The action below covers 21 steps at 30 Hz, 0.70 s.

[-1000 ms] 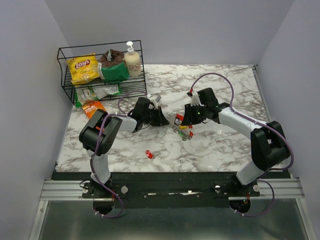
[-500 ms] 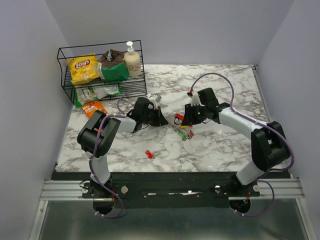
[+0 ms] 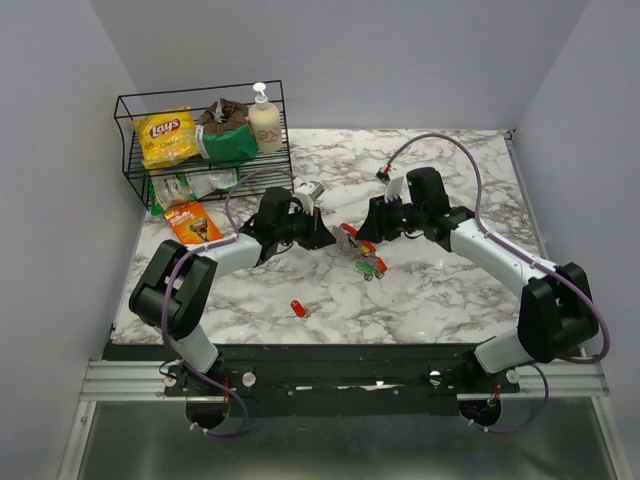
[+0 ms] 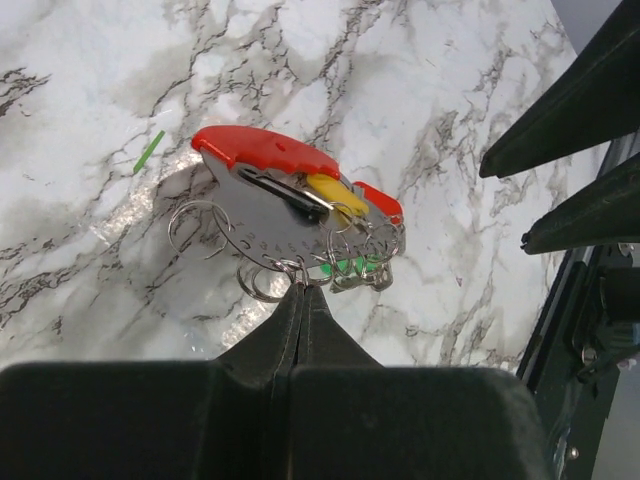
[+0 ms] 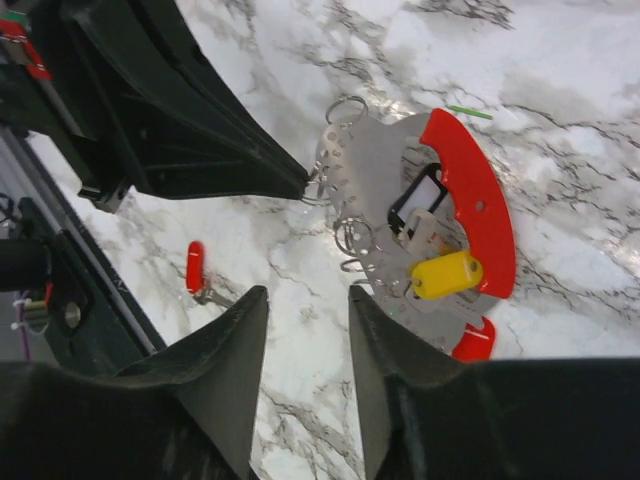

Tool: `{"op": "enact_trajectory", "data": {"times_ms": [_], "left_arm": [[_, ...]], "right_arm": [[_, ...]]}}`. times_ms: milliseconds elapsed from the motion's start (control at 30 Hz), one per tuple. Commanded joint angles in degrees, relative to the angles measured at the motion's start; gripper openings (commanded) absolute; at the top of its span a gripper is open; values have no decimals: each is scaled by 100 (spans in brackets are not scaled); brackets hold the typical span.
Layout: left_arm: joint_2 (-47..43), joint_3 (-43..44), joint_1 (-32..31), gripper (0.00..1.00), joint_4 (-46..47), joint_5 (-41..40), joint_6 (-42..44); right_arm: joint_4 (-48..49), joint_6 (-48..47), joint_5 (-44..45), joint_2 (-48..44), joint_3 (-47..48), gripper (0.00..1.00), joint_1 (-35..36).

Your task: Put the keys on the keyring

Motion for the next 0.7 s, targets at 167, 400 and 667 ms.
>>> {"op": "enact_trajectory", "data": {"times_ms": [167, 400, 667], "left_arm": [[-695, 103, -25, 0, -781, 649, 676], [-599, 594, -16, 0, -1536, 448, 633], [-318, 1044, -25, 0, -2267, 430, 492]], "right_arm": [[677, -294, -891, -490, -273, 62, 39], [651, -364, -743, -569, -414, 66, 47], [308, -795, 267, -446, -344, 70, 592]]}}
